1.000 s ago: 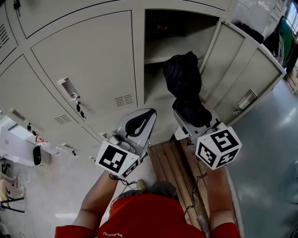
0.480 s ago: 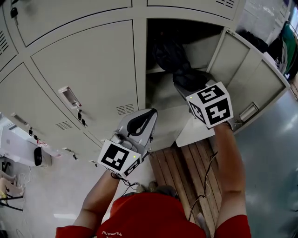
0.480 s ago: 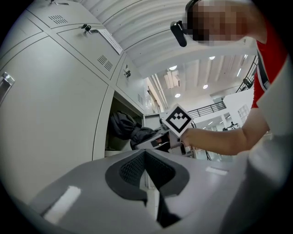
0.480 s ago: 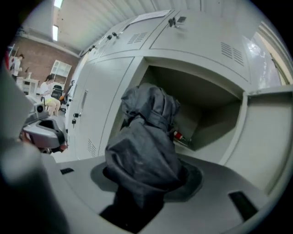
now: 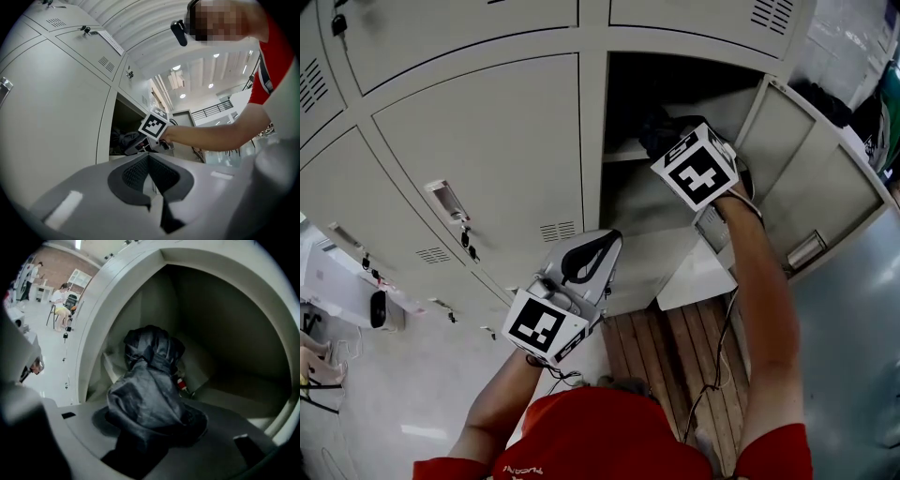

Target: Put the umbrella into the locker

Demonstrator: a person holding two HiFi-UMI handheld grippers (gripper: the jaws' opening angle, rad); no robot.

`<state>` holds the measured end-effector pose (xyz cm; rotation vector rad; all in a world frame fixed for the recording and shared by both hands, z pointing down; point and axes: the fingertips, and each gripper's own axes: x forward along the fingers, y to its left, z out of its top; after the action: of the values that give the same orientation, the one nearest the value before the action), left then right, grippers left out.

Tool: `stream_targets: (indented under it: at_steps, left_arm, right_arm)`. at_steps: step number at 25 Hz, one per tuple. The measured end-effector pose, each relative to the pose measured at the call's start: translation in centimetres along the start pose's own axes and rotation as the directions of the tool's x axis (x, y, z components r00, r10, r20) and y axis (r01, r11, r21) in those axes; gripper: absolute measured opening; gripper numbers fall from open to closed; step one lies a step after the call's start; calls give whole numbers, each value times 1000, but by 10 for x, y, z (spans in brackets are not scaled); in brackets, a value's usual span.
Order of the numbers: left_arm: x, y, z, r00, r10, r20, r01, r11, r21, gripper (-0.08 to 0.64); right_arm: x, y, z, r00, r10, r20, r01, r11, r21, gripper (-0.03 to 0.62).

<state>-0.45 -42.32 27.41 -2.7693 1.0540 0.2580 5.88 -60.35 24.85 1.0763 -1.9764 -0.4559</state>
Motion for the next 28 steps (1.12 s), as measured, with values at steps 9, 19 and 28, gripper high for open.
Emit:
stream_targets:
  at_steps: [9,19,28]
  left_arm:
    - [-2,9,-2,999,37,-14,-36,999,27,5]
    - [8,19,-9,998,60,-36,-59,997,43,5]
    - [11,22,-14,997,64,-47,-62,997,42,5]
  right_arm:
    - [46,-46,8,989,-122,-87,96,960,-262,224]
    - [87,-66,3,982,-152,-117,107,940,-325,224]
    - [91,-74,7,996,-61,-70,44,975,-216,287]
